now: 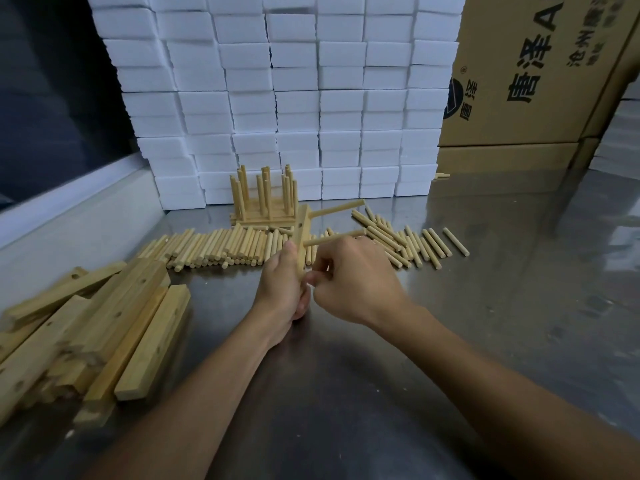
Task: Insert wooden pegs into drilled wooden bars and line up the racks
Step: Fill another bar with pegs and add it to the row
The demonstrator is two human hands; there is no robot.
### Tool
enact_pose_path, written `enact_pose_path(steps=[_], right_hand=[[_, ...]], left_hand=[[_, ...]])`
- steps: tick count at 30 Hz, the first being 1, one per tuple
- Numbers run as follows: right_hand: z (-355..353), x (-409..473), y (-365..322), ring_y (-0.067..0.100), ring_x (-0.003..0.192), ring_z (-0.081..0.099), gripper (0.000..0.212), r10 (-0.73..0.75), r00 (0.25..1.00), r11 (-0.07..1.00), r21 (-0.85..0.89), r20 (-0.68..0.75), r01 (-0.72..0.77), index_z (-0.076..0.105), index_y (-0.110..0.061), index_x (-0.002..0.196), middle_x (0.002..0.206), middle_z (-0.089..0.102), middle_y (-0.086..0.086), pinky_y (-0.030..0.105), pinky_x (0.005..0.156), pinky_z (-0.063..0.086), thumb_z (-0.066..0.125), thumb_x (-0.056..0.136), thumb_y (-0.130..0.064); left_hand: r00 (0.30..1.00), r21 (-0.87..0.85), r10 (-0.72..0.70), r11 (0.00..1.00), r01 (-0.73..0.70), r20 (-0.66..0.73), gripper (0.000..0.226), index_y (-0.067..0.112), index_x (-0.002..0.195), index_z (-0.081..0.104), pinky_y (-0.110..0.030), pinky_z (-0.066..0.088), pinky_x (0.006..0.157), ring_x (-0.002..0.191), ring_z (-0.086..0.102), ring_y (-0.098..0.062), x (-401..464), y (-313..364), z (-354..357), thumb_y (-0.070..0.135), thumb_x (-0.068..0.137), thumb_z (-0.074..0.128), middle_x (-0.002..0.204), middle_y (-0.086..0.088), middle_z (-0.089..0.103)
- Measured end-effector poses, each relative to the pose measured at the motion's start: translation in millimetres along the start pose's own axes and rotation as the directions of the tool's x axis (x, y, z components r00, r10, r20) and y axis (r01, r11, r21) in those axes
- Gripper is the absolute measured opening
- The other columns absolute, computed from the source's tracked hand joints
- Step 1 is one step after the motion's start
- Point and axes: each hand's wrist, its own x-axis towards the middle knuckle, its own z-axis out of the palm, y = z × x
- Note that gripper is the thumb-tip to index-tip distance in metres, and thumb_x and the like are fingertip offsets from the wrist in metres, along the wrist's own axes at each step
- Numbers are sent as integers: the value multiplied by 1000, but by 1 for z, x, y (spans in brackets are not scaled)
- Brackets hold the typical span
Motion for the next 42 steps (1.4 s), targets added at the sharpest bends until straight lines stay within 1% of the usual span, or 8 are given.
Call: enact_pose_path(steps=[6, 14, 20, 25, 28, 31, 35, 42], right_hand=[[5, 3, 4, 12, 58, 60, 22, 250, 967, 955, 157, 46, -254, 72, -11, 62, 59, 67, 1, 24, 52, 47, 74, 79, -26], [-2, 1, 4, 12, 63, 57, 16, 214, 976, 975, 52, 38, -216, 72, -19, 72, 59, 60, -8, 24, 53, 43, 75, 80, -33], [-13, 4, 19, 16, 88, 65, 47, 231, 967, 969, -68, -104, -239, 70, -25, 102, 96, 70, -7, 34, 72, 54, 75, 74, -62], [-9, 3, 27, 13, 98, 62, 68, 427, 892, 883, 281, -147, -376, 47, -24, 136, 104, 64, -8, 36, 79, 51, 71, 81, -55], [-3, 4, 27, 14, 86, 69, 51, 499, 857, 718, 491, 133, -494, 54, -20, 124, 96, 68, -4, 39, 81, 58, 68, 86, -52], [6, 1, 24, 15, 78, 72, 34, 421, 852, 642, 561, 310, -522, 62, -21, 110, 98, 73, 2, 22, 62, 56, 70, 89, -46], [10, -3, 25, 2, 59, 66, 13, 411, 873, 564, 679, 262, -469, 69, -17, 102, 87, 75, 4, 12, 50, 48, 70, 93, -27], [10, 1, 38, 7, 69, 65, 13, 439, 881, 614, 655, 180, -440, 73, -14, 95, 82, 70, 1, 23, 63, 49, 65, 96, -23]], left_hand=[[999, 15, 3, 1000, -2, -45, 39, 16, 99, 54, -13, 25, 32, 27, 36, -6, 1, -1, 4, 44, 107, 27, 38, 7, 44], [996, 49, 19, 999, -15, -90, 40, 26, 96, 56, -20, 33, 41, 33, 41, -9, 0, -5, 5, 52, 104, 26, 48, 3, 51], [995, -40, 13, 999, -18, -104, 33, 22, 106, 47, -27, 33, 36, 39, 47, -17, 1, -3, 6, 50, 105, 29, 47, 1, 55], [999, -180, -11, 984, 2, -48, 36, 6, 116, 47, -25, 39, 37, 50, 63, -25, -1, 4, 3, 39, 106, 37, 63, -12, 67], [1000, -206, -6, 978, 4, -10, 42, -1, 126, 45, -27, 42, 40, 61, 68, -27, -3, 6, 3, 35, 106, 39, 85, -21, 73], [1000, -229, -12, 973, 8, -14, 34, 3, 121, 47, -28, 45, 43, 75, 72, -28, -3, 7, 2, 33, 104, 45, 94, -18, 74], [1000, -213, 4, 977, -3, 4, 17, 14, 107, 51, -29, 44, 43, 77, 72, -26, -4, 6, 2, 30, 102, 50, 93, -12, 72], [999, -214, -29, 977, 26, -14, 18, 9, 102, 60, -28, 44, 41, 68, 68, -24, -2, 8, 2, 27, 98, 59, 82, -10, 71]])
